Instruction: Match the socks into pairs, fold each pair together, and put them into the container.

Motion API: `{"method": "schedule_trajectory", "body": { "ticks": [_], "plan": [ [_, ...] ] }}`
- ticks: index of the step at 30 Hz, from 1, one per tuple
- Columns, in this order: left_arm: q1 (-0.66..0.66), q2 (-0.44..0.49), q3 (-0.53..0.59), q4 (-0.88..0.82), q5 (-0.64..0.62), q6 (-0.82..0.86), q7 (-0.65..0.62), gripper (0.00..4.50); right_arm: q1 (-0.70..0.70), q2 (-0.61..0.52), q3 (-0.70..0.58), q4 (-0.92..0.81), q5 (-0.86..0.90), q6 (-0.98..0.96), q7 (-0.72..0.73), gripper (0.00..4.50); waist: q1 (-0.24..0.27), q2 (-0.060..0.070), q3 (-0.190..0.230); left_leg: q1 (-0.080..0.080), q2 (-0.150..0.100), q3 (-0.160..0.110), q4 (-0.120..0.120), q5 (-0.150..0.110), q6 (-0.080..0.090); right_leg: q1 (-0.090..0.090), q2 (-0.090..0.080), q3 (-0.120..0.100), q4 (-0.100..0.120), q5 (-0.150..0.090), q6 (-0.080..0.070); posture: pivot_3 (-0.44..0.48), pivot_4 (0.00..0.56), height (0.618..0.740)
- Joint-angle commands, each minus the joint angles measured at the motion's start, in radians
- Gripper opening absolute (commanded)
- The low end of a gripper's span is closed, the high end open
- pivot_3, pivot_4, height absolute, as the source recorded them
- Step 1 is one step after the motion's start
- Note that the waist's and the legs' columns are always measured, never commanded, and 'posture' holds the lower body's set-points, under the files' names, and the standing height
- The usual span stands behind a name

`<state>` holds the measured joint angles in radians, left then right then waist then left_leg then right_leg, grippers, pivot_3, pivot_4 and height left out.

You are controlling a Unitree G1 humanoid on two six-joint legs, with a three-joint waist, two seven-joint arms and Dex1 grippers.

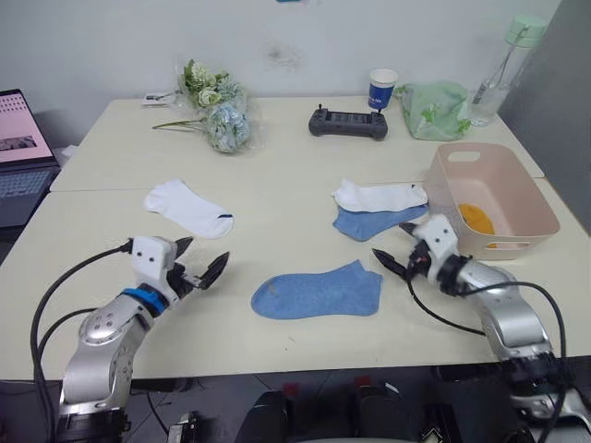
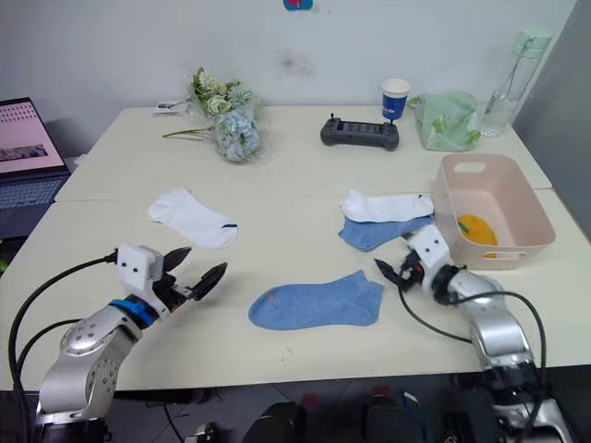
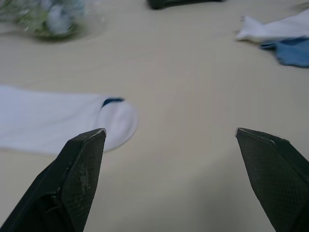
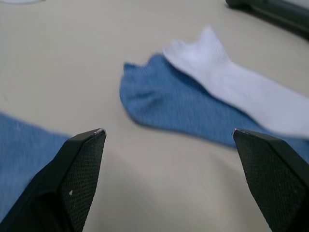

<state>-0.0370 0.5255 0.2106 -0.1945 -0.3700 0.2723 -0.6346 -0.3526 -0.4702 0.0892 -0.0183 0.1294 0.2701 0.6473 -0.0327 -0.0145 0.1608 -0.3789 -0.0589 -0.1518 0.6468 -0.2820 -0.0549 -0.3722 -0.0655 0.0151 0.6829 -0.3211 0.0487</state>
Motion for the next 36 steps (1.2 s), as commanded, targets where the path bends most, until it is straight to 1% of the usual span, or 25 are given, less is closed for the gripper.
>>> {"method": "schedule_trajectory", "body": {
  "ticks": [1, 3, 5, 6, 9, 11, 12, 14, 16, 23, 25, 26, 31, 36],
  "plan": [
    [-0.076, 0.010, -0.055, -0.091, -0.023, 0.027, -0.030, 4.48, -0.098, 0.018, 0.055, 0.063, -0.086, -0.021, -0.034, 4.50, 0.000, 0.000, 0.000, 0.000, 0.000, 0.000, 0.000, 0.000, 0.000, 0.000, 0.001, 0.000, 0.000, 0.000, 0.000, 0.000, 0.150, 0.740],
    [-0.141, 0.003, -0.079, -0.127, -0.059, 0.108, -0.014, 4.48, -0.136, 0.026, 0.079, 0.109, -0.108, -0.028, -0.026, 4.50, 0.005, 0.000, 0.000, -0.001, 0.000, 0.000, 0.000, 0.000, 0.000, 0.000, 0.001, -0.001, -0.001, 0.000, 0.000, 0.000, 0.150, 0.740],
    [-0.194, -0.006, -0.107, -0.175, -0.122, 0.169, -0.038, 4.48, -0.171, 0.034, 0.105, 0.167, -0.130, -0.049, -0.014, 4.50, 0.004, 0.000, 0.000, -0.001, -0.001, -0.001, 0.001, 0.000, 0.000, 0.000, 0.001, -0.001, -0.001, 0.000, 0.000, 0.000, 0.150, 0.740],
    [-0.209, -0.007, -0.123, -0.189, -0.131, 0.186, -0.044, 4.48, -0.186, 0.040, 0.116, 0.194, -0.141, -0.057, -0.011, 4.50, 0.002, 0.000, 0.000, -0.001, -0.001, -0.001, 0.001, 0.000, 0.000, 0.000, 0.001, -0.001, -0.001, 0.000, 0.000, 0.000, 0.150, 0.740],
    [-0.217, -0.012, -0.163, -0.203, -0.134, 0.200, -0.059, 4.48, -0.223, 0.046, 0.164, 0.265, -0.191, -0.081, -0.001, 4.50, -0.006, 0.000, 0.000, -0.001, -0.001, 0.002, 0.000, 0.000, 0.000, -0.001, 0.001, 0.000, -0.001, 0.000, 0.000, 0.000, 0.150, 0.740],
    [-0.207, -0.017, -0.178, -0.209, -0.113, 0.187, -0.048, 4.48, -0.236, 0.050, 0.172, 0.292, -0.209, -0.080, -0.006, 4.50, -0.014, 0.000, 0.000, -0.001, 0.000, 0.002, 0.000, 0.000, 0.000, -0.001, 0.002, 0.001, -0.001, 0.000, 0.000, 0.000, 0.150, 0.740],
    [-0.196, -0.021, -0.186, -0.220, -0.108, 0.187, -0.041, 4.49, -0.244, 0.053, 0.171, 0.306, -0.214, -0.069, -0.010, 4.32, -0.018, 0.000, 0.000, -0.001, 0.001, 0.003, 0.000, 0.000, 0.000, -0.002, 0.002, 0.001, 0.000, 0.000, 0.000, 0.000, 0.150, 0.740],
    [-0.176, -0.030, -0.196, -0.239, -0.104, 0.187, -0.030, 4.50, -0.257, 0.061, 0.158, 0.321, -0.208, -0.044, -0.015, 3.89, -0.019, 0.000, 0.000, -0.001, 0.001, 0.002, 0.000, 0.000, 0.000, -0.001, 0.002, 0.001, 0.000, 0.000, 0.000, 0.000, 0.150, 0.740],
    [-0.168, -0.034, -0.200, -0.248, -0.102, 0.186, -0.022, 4.50, -0.264, 0.066, 0.145, 0.326, -0.200, -0.027, -0.017, 3.25, -0.018, 0.000, 0.000, -0.001, 0.001, 0.002, 0.000, 0.000, 0.000, -0.001, 0.003, 0.001, 0.000, 0.000, 0.000, 0.000, 0.150, 0.740],
    [-0.164, -0.045, -0.193, -0.242, -0.101, 0.179, 0.000, 4.50, -0.277, 0.069, 0.109, 0.339, -0.171, -0.005, -0.013, 0.73, -0.016, 0.000, 0.000, -0.001, 0.001, 0.002, 0.001, 0.000, 0.000, -0.001, 0.003, 0.001, 0.000, 0.000, 0.000, 0.000, 0.150, 0.740],
    [-0.167, -0.046, -0.192, -0.238, -0.095, 0.173, 0.005, 4.50, -0.279, 0.067, 0.095, 0.330, -0.160, -0.009, -0.005, 0.12, -0.016, 0.000, 0.000, -0.001, 0.001, 0.002, 0.001, 0.000, 0.000, -0.001, 0.003, 0.001, 0.000, 0.000, 0.000, 0.000, 0.150, 0.740],
    [-0.170, -0.047, -0.191, -0.234, -0.092, 0.170, 0.008, 4.50, -0.279, 0.067, 0.086, 0.323, -0.152, -0.010, 0.002, 0.03, -0.016, 0.000, 0.000, -0.001, 0.001, 0.002, 0.001, 0.000, 0.000, -0.001, 0.003, 0.001, 0.000, 0.000, 0.000, 0.000, 0.150, 0.740],
    [-0.193, -0.050, -0.188, -0.203, -0.069, 0.151, 0.023, 4.50, -0.306, 0.066, 0.015, 0.263, -0.095, -0.026, 0.011, 0.03, -0.016, 0.000, 0.000, -0.001, 0.001, 0.002, 0.001, 0.000, 0.000, -0.001, 0.003, 0.001, 0.000, 0.000, 0.000, 0.000, 0.150, 0.740],
    [-0.219, -0.055, -0.183, -0.168, -0.067, 0.156, 0.026, 4.50, -0.316, 0.066, -0.038, 0.155, 0.001, -0.028, 0.068, 0.03, -0.015, 0.000, 0.000, -0.001, 0.001, 0.002, 0.001, 0.000, 0.000, -0.001, 0.003, 0.001, 0.000, 0.000, 0.000, 0.000, 0.150, 0.740]
  ]
}}
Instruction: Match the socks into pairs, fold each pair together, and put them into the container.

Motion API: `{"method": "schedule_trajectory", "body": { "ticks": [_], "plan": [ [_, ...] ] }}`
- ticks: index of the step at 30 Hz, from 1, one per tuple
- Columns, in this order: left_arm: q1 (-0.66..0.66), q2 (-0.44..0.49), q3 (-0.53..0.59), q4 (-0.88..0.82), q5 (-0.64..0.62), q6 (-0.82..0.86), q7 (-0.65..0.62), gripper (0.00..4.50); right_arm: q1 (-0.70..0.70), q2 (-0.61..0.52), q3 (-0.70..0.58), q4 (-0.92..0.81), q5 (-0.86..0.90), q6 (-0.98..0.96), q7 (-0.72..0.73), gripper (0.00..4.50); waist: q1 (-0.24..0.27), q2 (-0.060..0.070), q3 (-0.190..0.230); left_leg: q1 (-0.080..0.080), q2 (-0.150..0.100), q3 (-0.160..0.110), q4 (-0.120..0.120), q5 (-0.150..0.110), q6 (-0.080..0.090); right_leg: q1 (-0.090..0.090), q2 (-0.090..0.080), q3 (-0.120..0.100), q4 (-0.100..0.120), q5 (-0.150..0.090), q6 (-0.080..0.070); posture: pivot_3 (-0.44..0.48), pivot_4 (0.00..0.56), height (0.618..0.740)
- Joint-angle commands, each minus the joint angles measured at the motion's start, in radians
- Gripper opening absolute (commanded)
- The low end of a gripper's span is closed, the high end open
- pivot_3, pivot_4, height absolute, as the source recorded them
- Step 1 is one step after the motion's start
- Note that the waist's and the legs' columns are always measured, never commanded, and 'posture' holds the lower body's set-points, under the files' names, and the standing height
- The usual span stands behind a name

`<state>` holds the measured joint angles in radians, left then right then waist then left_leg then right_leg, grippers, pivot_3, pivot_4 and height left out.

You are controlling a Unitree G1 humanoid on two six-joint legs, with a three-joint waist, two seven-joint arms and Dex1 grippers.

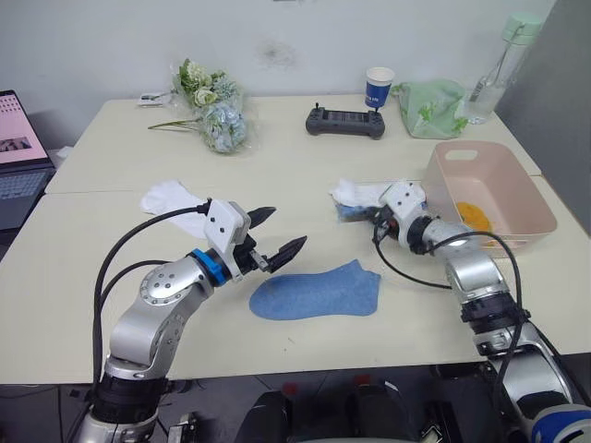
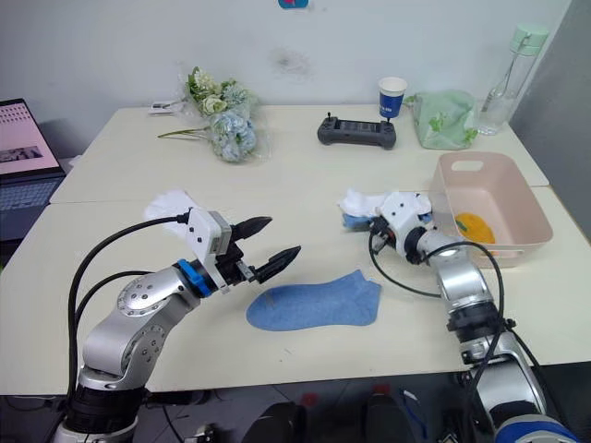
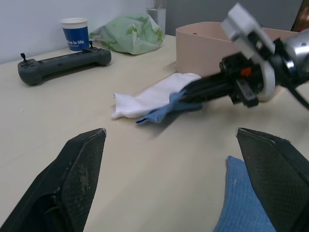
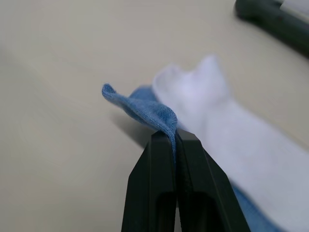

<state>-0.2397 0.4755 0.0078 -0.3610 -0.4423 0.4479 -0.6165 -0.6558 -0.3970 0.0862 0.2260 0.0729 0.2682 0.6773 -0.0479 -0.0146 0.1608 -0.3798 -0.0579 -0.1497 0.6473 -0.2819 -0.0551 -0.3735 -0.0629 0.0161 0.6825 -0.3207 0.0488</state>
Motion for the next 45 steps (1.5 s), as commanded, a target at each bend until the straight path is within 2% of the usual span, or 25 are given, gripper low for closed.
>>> {"method": "schedule_trajectory", "body": {
  "ticks": [1, 7, 15, 20, 24, 28, 35, 38, 45],
  "plan": [
    [-0.019, -0.006, 0.020, 0.002, 0.005, -0.019, 0.008, 4.50, -0.007, -0.011, -0.038, -0.106, 0.065, -0.028, 0.047, 0.03, 0.000, 0.000, 0.000, 0.000, 0.000, 0.000, 0.000, 0.000, 0.000, 0.000, 0.000, 0.000, 0.000, 0.000, 0.000, 0.000, 0.150, 0.740],
    [-0.021, 0.011, 0.043, 0.015, -0.021, 0.011, -0.004, 4.50, 0.037, -0.046, -0.024, -0.231, 0.122, 0.012, 0.130, 0.03, 0.001, 0.000, 0.000, 0.000, 0.000, 0.000, 0.000, 0.000, 0.000, 0.000, 0.000, 0.000, 0.000, 0.000, 0.000, 0.000, 0.150, 0.740],
    [0.026, 0.142, 0.069, -0.004, -0.072, 0.056, -0.144, 4.50, 0.117, -0.061, 0.037, -0.425, 0.218, 0.183, 0.207, 0.03, -0.001, 0.000, 0.000, 0.000, 0.000, -0.002, 0.000, 0.000, 0.000, 0.000, -0.001, 0.000, 0.000, 0.000, 0.000, 0.000, 0.150, 0.740],
    [0.069, 0.179, 0.126, -0.067, -0.284, 0.274, -0.169, 4.50, 0.147, -0.039, 0.083, -0.487, 0.234, 0.225, 0.190, 0.03, -0.001, 0.000, 0.000, 0.000, 0.000, -0.003, 0.000, 0.000, 0.000, 0.000, -0.003, 0.000, 0.000, 0.000, 0.000, 0.000, 0.150, 0.740],
    [0.089, 0.205, 0.091, -0.095, -0.202, 0.204, -0.181, 4.50, 0.165, -0.031, 0.090, -0.504, 0.241, 0.238, 0.172, 0.03, 0.002, 0.000, 0.000, -0.001, 0.000, -0.004, 0.000, 0.000, 0.000, 0.000, -0.003, 0.000, 0.000, 0.000, 0.000, 0.000, 0.150, 0.740],
    [0.081, 0.194, 0.021, -0.086, -0.064, 0.057, -0.175, 4.50, 0.182, -0.035, 0.102, -0.519, 0.240, 0.248, 0.171, 0.03, 0.007, 0.000, 0.000, 0.000, -0.001, -0.003, 0.000, 0.000, 0.000, 0.000, -0.003, -0.001, 0.000, 0.000, 0.000, 0.000, 0.150, 0.740],
    [0.068, 0.181, -0.051, -0.058, 0.044, -0.075, -0.209, 4.50, 0.211, -0.044, 0.134, -0.563, 0.254, 0.294, 0.184, 0.03, 0.012, 0.000, 0.000, 0.000, -0.001, -0.003, -0.001, 0.000, 0.000, 0.000, -0.003, 0.000, -0.001, 0.000, 0.000, 0.000, 0.150, 0.740],
    [0.061, 0.177, -0.053, -0.043, 0.064, -0.112, -0.212, 3.90, 0.216, -0.046, 0.145, -0.570, 0.248, 0.303, 0.182, 0.00, 0.013, 0.000, 0.000, 0.000, -0.001, -0.003, -0.001, 0.000, 0.000, 0.000, -0.003, -0.001, -0.001, 0.000, 0.000, 0.000, 0.150, 0.740],
    [0.062, 0.186, -0.048, -0.018, 0.084, -0.138, -0.232, 1.68, 0.210, -0.043, 0.139, -0.578, 0.268, 0.339, 0.178, 0.00, 0.013, 0.000, 0.000, 0.000, -0.001, -0.003, -0.001, 0.000, 0.000, 0.000, -0.003, -0.001, -0.001, 0.000, 0.000, 0.000, 0.150, 0.740]
  ]
}}
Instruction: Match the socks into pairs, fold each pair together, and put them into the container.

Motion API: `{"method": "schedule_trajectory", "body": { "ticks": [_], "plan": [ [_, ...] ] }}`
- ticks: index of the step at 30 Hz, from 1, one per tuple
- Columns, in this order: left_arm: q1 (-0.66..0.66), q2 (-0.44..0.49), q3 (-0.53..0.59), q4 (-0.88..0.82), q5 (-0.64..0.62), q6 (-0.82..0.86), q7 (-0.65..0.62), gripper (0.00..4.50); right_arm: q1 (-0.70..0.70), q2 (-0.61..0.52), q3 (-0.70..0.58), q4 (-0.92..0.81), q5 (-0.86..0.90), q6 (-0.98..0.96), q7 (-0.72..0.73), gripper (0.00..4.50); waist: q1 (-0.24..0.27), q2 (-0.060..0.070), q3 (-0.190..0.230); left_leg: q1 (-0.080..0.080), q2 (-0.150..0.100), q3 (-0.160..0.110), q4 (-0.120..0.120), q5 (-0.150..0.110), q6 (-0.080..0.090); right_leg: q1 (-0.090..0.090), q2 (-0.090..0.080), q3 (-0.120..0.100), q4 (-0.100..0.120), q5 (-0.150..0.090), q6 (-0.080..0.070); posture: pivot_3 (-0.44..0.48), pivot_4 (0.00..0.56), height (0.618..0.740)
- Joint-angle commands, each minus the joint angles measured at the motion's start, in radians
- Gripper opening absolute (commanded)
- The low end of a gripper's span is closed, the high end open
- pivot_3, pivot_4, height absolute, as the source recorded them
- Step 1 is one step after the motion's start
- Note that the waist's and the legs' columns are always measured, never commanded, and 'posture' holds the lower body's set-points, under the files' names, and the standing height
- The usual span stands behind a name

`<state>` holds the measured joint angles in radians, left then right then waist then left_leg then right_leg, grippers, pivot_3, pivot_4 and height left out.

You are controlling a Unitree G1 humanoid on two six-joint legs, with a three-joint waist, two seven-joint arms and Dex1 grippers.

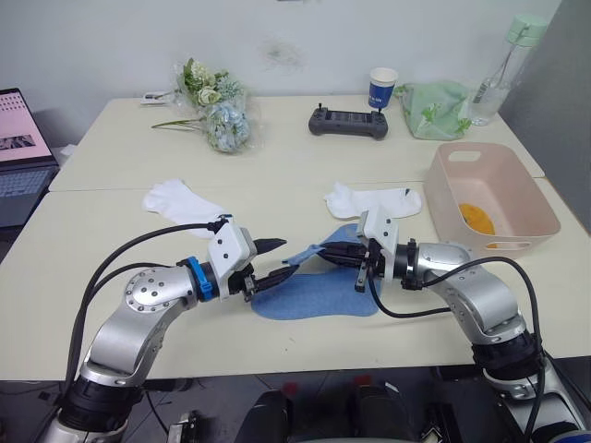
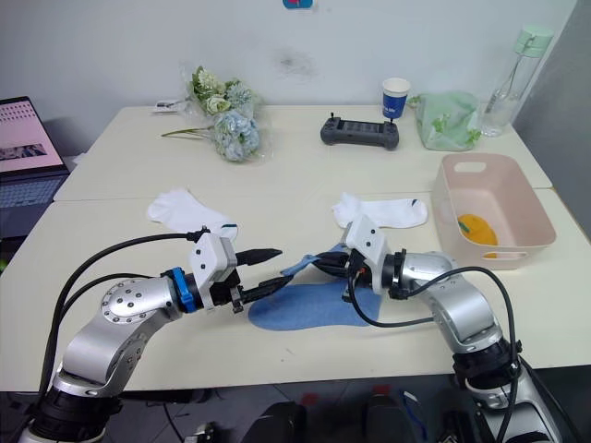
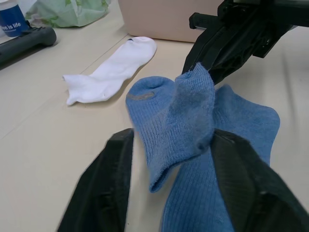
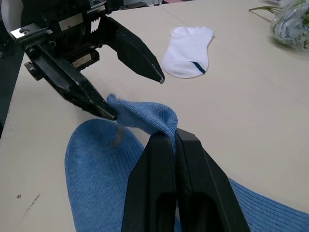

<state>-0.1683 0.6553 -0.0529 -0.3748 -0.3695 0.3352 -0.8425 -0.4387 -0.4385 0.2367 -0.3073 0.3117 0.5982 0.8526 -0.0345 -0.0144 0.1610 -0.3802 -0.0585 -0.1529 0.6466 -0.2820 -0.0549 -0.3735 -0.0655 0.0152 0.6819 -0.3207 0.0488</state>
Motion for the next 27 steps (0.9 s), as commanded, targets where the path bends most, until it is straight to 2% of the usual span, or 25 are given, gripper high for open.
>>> {"method": "schedule_trajectory", "body": {
  "ticks": [1, 5, 9, 10, 12, 21, 22, 27],
  "plan": [
    [-0.011, 0.004, 0.013, -0.002, 0.013, -0.026, -0.005, 1.39, -0.008, -0.002, -0.011, -0.045, 0.031, 0.011, 0.002, 0.00, 0.000, 0.000, 0.000, 0.000, 0.000, 0.000, 0.000, 0.000, 0.000, 0.000, 0.000, 0.000, 0.000, 0.000, 0.000, 0.000, 0.150, 0.740],
    [-0.014, -0.001, 0.012, 0.004, 0.015, -0.031, -0.007, 0.06, -0.014, -0.006, -0.006, -0.045, 0.031, 0.016, -0.002, 0.00, 0.000, 0.000, 0.000, 0.000, 0.000, 0.000, 0.000, 0.000, 0.000, 0.000, 0.000, 0.000, 0.000, 0.000, 0.000, 0.000, 0.150, 0.740],
    [-0.012, 0.003, 0.014, 0.005, 0.014, -0.031, -0.015, 0.02, -0.017, -0.008, -0.004, -0.043, 0.027, 0.011, -0.007, 0.00, 0.000, 0.000, 0.000, 0.000, 0.000, 0.000, 0.000, 0.000, 0.000, 0.000, 0.000, 0.000, 0.000, 0.000, 0.000, 0.000, 0.150, 0.740],
    [-0.012, 0.004, 0.015, 0.005, 0.013, -0.029, -0.016, 0.00, -0.019, -0.009, -0.004, -0.040, 0.023, 0.008, -0.009, 0.54, 0.000, 0.000, 0.000, 0.000, 0.000, 0.000, 0.000, 0.000, 0.000, 0.000, 0.000, 0.000, 0.000, 0.000, 0.000, 0.000, 0.150, 0.740],
    [-0.018, 0.005, 0.023, 0.004, 0.005, -0.012, -0.014, 0.00, -0.030, -0.003, -0.013, -0.030, 0.028, 0.004, -0.012, 1.07, 0.000, 0.000, 0.000, 0.000, 0.000, 0.000, 0.000, 0.000, 0.000, 0.000, 0.000, 0.000, 0.000, 0.000, 0.000, 0.000, 0.150, 0.740],
    [-0.072, 0.006, 0.103, 0.068, -0.016, 0.049, 0.035, 0.00, -0.076, -0.040, -0.102, 0.042, 0.061, -0.011, 0.012, 4.30, 0.001, 0.000, 0.000, 0.000, 0.000, -0.001, 0.000, 0.000, 0.000, 0.000, 0.001, -0.001, 0.000, 0.000, 0.000, 0.000, 0.150, 0.740],
    [-0.076, 0.018, 0.117, 0.084, -0.009, 0.041, 0.035, 0.00, -0.079, -0.044, -0.106, 0.057, 0.047, -0.028, 0.003, 4.48, 0.001, 0.000, 0.000, 0.000, 0.000, 0.000, 0.000, 0.000, 0.000, 0.000, 0.001, -0.001, 0.000, 0.000, 0.000, 0.000, 0.150, 0.740],
    [-0.047, 0.098, 0.188, 0.085, -0.035, 0.061, -0.014, 0.00, -0.085, -0.051, -0.115, 0.096, 0.037, -0.059, 0.001, 4.48, -0.004, 0.000, 0.000, 0.000, 0.001, 0.000, 0.000, 0.000, 0.000, -0.001, 0.001, 0.000, 0.000, 0.000, 0.000, 0.000, 0.150, 0.740]
  ]
}}
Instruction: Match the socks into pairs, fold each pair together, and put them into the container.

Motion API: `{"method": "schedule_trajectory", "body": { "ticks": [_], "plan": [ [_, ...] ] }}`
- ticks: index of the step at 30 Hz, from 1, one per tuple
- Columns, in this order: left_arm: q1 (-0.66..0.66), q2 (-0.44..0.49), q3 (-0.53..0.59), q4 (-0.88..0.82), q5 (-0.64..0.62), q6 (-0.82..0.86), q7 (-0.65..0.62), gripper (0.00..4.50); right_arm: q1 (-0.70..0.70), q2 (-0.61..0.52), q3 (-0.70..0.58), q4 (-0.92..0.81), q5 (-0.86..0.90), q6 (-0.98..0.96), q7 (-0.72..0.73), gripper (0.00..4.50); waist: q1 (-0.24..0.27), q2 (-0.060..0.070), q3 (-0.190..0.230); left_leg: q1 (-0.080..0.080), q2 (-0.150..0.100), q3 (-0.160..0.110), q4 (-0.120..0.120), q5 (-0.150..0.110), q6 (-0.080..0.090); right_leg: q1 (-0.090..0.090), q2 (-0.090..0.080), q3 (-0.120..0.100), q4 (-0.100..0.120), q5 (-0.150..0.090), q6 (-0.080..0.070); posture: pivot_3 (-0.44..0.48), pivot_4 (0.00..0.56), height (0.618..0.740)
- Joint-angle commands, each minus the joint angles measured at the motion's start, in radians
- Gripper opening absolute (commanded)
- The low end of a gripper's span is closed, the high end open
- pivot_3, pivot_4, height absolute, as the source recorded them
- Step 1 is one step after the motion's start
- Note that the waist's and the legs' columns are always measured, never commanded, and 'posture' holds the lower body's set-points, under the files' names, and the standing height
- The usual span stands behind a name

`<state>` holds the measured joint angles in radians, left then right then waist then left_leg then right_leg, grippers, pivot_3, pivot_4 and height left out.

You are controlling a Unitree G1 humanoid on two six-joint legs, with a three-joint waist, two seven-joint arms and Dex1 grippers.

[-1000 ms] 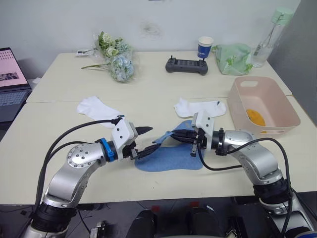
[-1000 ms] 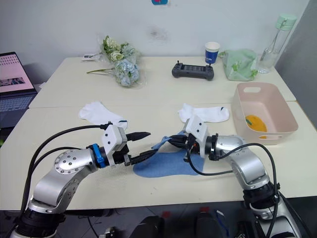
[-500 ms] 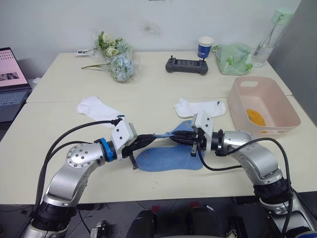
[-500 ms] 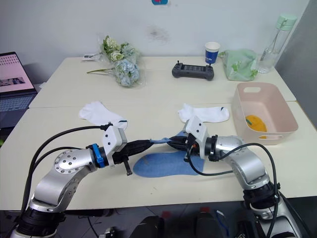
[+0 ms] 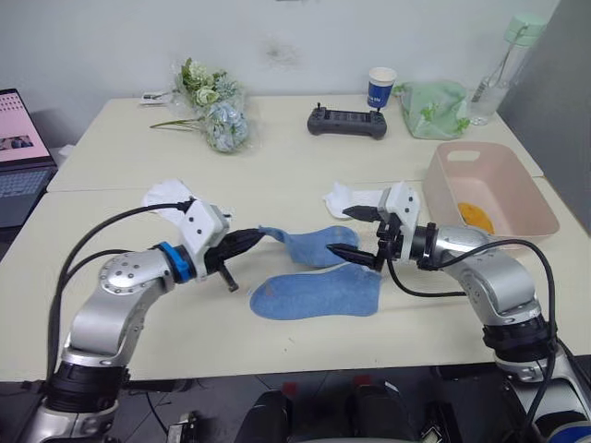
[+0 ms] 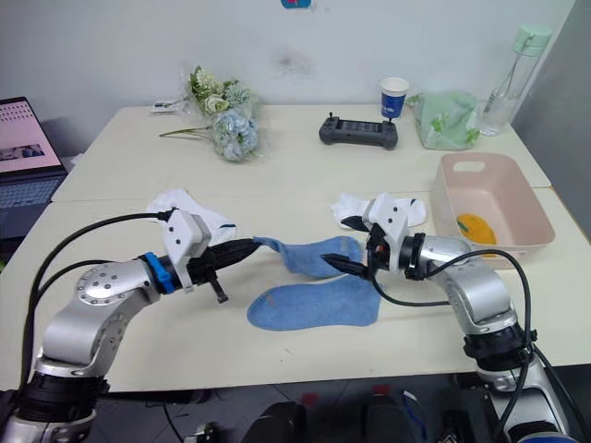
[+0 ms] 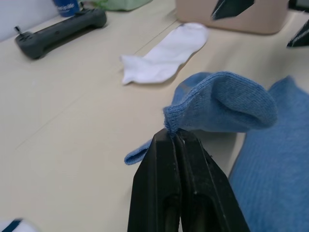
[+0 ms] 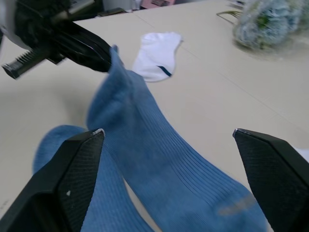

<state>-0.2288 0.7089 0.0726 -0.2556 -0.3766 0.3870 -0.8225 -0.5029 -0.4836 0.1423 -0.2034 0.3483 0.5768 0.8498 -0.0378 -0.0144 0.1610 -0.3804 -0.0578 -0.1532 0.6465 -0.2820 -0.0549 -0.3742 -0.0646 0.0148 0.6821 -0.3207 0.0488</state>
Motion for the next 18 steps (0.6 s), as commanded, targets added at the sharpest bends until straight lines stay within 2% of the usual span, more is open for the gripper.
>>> {"method": "schedule_trajectory", "body": {
  "ticks": [1, 4, 7, 11, 15, 18],
  "plan": [
    [0.031, 0.070, 0.072, -0.060, -0.049, 0.034, -0.057, 0.00, -0.018, -0.009, -0.019, -0.002, -0.005, -0.046, 0.005, 4.48, -0.002, 0.000, 0.000, 0.000, 0.000, 0.000, 0.000, 0.000, 0.000, 0.000, 0.000, 0.000, 0.000, 0.000, 0.000, 0.000, 0.150, 0.740],
    [0.085, 0.145, 0.085, -0.184, -0.167, 0.167, -0.128, 0.00, -0.011, -0.013, -0.021, 0.007, -0.007, -0.056, 0.010, 4.48, -0.003, 0.000, 0.000, 0.000, 0.000, 0.000, 0.000, 0.000, 0.000, 0.000, -0.001, 0.001, 0.000, 0.000, 0.000, 0.000, 0.150, 0.740],
    [0.090, 0.172, 0.067, -0.290, -0.290, 0.306, -0.134, 0.00, -0.006, -0.021, -0.027, 0.025, -0.010, -0.069, 0.013, 4.48, 0.000, 0.000, 0.000, 0.000, -0.001, 0.000, 0.000, 0.000, 0.000, 0.000, -0.001, 0.001, 0.000, 0.000, 0.000, 0.000, 0.150, 0.740],
    [0.016, 0.085, -0.016, -0.343, -0.386, 0.430, -0.044, 0.00, -0.009, -0.049, -0.057, 0.097, -0.035, -0.117, 0.005, 4.48, 0.009, 0.000, 0.000, 0.000, -0.001, -0.001, 0.000, 0.000, 0.000, 0.002, 0.000, 0.000, 0.000, 0.000, 0.000, 0.000, 0.150, 0.740],
    [-0.033, -0.007, -0.151, -0.313, -0.335, 0.441, -0.013, 0.00, -0.020, -0.067, -0.098, 0.150, -0.055, -0.163, -0.026, 4.48, 0.006, 0.000, 0.000, 0.000, -0.002, 0.002, 0.001, 0.000, 0.000, 0.002, 0.002, 0.001, 0.000, 0.000, 0.000, 0.000, 0.150, 0.740],
    [-0.081, -0.059, -0.226, -0.245, -0.270, 0.411, 0.004, 0.00, 0.009, -0.123, -0.123, 0.103, -0.037, -0.138, 0.009, 4.48, 0.006, 0.000, 0.000, 0.000, 0.000, 0.002, 0.001, 0.000, 0.000, 0.001, 0.002, 0.001, 0.000, 0.000, 0.000, 0.000, 0.150, 0.740]
  ]
}}
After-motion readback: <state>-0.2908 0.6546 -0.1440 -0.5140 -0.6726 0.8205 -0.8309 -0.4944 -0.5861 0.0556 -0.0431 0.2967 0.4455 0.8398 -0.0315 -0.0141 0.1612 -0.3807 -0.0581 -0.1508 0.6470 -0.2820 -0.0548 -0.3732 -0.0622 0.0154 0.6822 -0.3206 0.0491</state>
